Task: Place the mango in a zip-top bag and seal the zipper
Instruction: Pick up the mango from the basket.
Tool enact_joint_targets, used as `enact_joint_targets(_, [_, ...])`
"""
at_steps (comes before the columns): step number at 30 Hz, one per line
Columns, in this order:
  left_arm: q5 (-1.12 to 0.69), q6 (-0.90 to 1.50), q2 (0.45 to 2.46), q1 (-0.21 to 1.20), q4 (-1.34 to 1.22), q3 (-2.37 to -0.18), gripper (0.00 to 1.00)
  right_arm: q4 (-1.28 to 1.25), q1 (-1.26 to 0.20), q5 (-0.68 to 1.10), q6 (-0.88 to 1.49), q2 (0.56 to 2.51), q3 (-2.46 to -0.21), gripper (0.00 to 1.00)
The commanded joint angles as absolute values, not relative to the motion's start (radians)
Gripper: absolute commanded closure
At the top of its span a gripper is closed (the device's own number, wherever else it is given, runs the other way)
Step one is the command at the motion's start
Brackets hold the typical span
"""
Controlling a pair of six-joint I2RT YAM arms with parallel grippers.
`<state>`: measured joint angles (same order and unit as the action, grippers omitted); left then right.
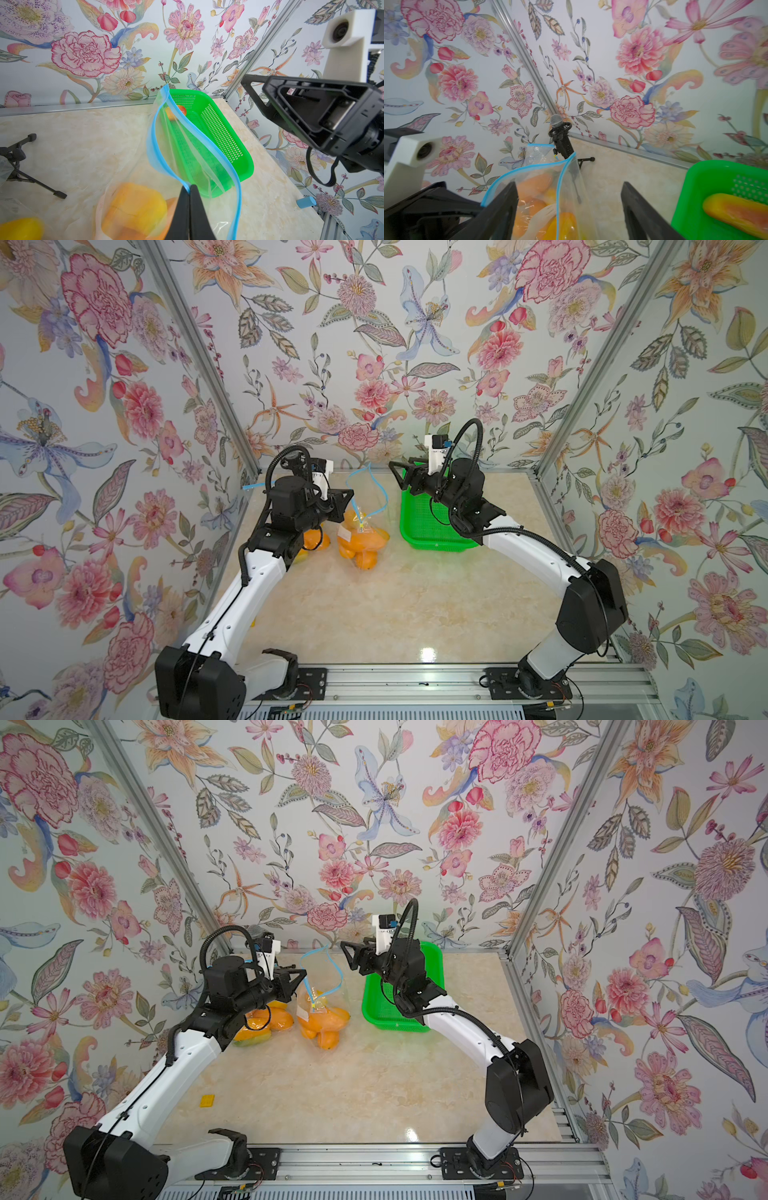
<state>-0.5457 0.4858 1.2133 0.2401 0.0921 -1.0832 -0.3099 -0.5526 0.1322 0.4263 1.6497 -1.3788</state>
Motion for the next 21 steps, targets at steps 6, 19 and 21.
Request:
enact_joint_targets(6, [-0.541,0.471,1.202,0.227,0.076,-1.085,1.0,-0.08,-0.428,-0.151,0.769,1.929,-1.426,0.14])
enact_joint_targets(19, [-0.536,0.454,1.217,0.224,0.095,-1.091,1.0,-0.183,-0.355,-0.088,1.086,2.339,-1.699,0.19])
enact_joint_targets(21, [-0.535,0.452,1.22,0.224,0.095,-1.091,1.0,-0.219,-0.348,-0.08,1.121,2.377,-1.72,0.2])
